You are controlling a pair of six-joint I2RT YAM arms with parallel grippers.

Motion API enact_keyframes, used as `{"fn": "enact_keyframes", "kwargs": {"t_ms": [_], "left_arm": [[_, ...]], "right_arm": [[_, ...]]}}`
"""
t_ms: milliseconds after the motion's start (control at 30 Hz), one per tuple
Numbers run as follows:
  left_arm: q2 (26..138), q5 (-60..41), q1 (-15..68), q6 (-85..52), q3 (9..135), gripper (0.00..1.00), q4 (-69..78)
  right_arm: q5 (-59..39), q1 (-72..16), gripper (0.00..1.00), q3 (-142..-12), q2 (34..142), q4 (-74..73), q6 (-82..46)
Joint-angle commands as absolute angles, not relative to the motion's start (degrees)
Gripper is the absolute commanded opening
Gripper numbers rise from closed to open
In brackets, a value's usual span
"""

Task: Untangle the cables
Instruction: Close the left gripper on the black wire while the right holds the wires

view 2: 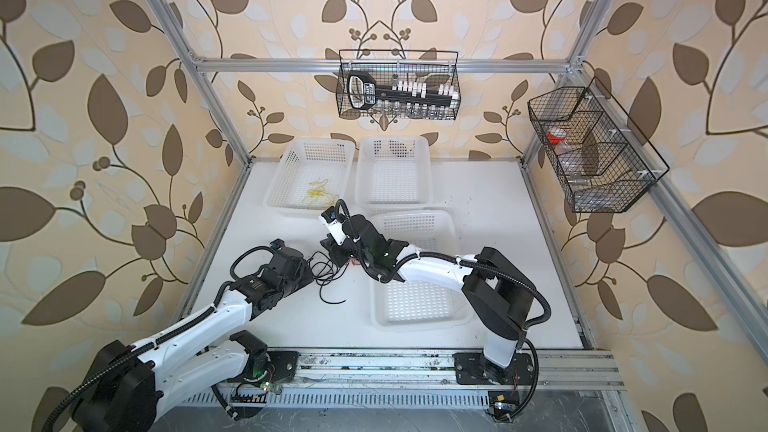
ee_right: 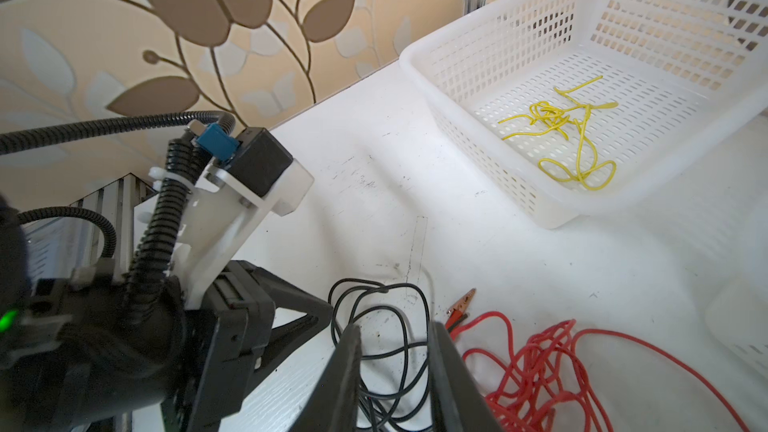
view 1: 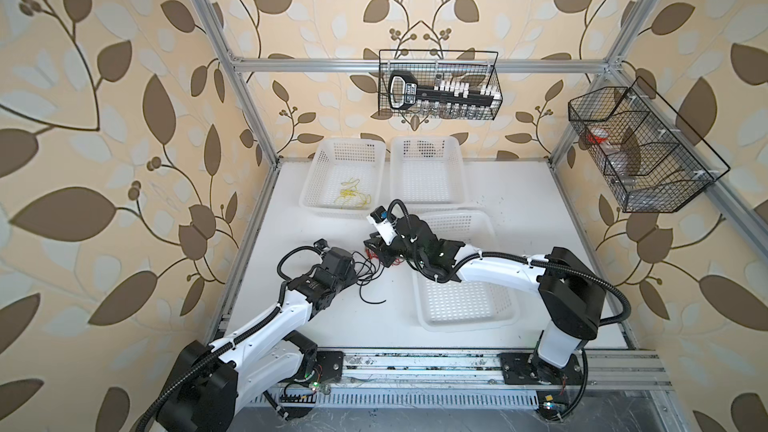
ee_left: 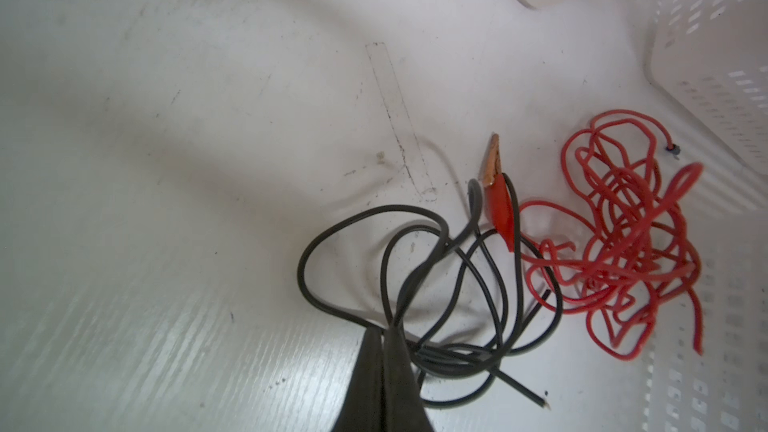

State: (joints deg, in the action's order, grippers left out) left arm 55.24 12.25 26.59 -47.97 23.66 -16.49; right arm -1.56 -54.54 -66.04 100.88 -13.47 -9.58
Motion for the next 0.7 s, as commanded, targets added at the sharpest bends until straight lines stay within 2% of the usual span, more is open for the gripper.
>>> {"fn": "enact_keyframes", "kwargs": {"t_ms": [0, 267, 333, 400, 600, 667], "left_arm": [[52.86, 12.68, 26.58, -46.63, 26.98, 0.0, -19.14], [49.68, 13.19, 26.57, -44.14, 31.39, 0.0, -22.69], [50.34, 13.88, 26.54, -44.18, 31.3, 0.08, -23.07], [51.49, 14.28, 26.54, -44.46, 30.94, 0.2, -23.34], [54.09, 13.94, 26.54, -45.87, 28.54, 0.31, -20.85], [54.87, 13.9, 26.54, -45.96, 28.1, 0.32, -19.76]], "right_arm": [[-2.92, -54.89, 0.29, -65.28, 98.88, -13.53, -9.75], [-6.38, -54.05, 0.29, -65.14, 98.01, -13.17, -11.04], [-6.93, -53.65, 0.29, -65.0, 97.87, -13.17, -11.55], [-7.06, -53.59, 0.3, -64.78, 97.56, -13.13, -11.46], [-6.84, -53.53, 0.3, -64.21, 96.96, -12.58, -10.72], [-6.96, -53.5, 0.3, -63.99, 96.94, -12.46, -10.72]]}}
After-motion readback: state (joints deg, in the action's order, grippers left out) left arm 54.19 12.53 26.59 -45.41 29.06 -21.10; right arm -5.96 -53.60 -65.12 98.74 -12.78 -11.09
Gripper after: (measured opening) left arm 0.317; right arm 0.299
